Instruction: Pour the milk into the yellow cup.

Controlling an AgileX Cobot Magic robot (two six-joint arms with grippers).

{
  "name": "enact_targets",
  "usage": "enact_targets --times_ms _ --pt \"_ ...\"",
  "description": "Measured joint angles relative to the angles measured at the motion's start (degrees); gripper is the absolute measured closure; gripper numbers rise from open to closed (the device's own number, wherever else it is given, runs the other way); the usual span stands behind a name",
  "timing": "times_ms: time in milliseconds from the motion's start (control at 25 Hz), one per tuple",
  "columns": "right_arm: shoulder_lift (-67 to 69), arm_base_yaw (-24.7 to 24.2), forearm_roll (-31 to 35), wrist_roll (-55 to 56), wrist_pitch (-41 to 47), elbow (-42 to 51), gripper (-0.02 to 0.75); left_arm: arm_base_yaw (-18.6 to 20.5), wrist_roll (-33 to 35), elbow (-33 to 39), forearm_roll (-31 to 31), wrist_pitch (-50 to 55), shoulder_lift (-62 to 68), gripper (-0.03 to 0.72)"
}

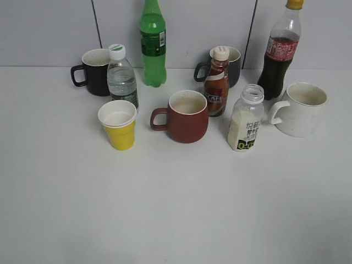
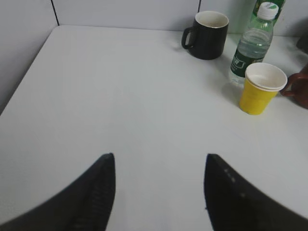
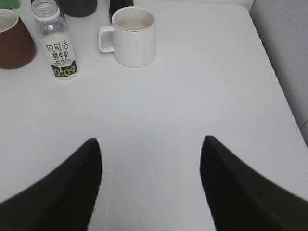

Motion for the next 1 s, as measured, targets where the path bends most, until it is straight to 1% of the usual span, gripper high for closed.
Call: enact_targets --times_ms 240,1000 --pt "-0.4 0.0 0.1 0.0 0.1 0.0 0.255 0.1 0.0 0.0 0.0 0.0 -0.1 0.255" --pt "-0.4 0.0 0.2 0.0 0.1 0.0 0.255 0.1 0.0 0.0 0.0 0.0 -0.1 0.258"
